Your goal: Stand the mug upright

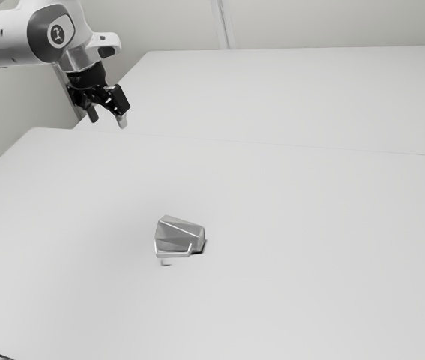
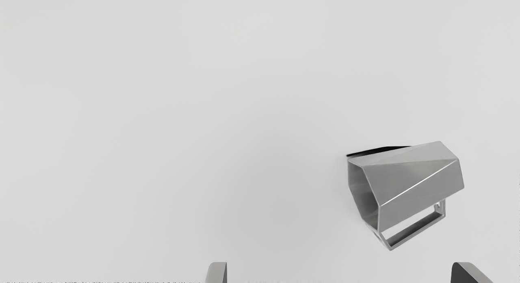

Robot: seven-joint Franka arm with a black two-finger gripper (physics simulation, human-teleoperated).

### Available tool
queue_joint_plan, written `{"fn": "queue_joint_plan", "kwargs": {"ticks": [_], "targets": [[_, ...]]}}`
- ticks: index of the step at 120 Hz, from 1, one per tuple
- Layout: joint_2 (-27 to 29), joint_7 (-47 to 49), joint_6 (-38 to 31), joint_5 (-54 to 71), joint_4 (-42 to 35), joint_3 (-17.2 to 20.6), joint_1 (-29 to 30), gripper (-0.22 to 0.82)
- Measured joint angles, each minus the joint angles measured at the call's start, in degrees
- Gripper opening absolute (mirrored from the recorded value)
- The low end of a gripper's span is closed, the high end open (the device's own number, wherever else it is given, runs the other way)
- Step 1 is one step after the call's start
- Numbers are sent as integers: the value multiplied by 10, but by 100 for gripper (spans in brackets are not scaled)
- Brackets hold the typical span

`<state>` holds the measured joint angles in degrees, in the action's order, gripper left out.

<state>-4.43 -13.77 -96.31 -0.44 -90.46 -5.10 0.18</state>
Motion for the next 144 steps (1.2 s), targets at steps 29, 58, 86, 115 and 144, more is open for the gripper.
{"fn": "queue_joint_plan", "kwargs": {"ticks": [29, 58, 86, 115, 144], "targets": [[0, 21, 2, -2, -6, 0, 0, 60], [44, 35, 2, -52, -113, -1, 1, 60], [97, 29, -21, -197, -243, -6, 24, 60], [98, -39, -101, -335, -351, -35, 39, 60], [66, -139, -209, -508, -433, -35, 43, 60]]}}
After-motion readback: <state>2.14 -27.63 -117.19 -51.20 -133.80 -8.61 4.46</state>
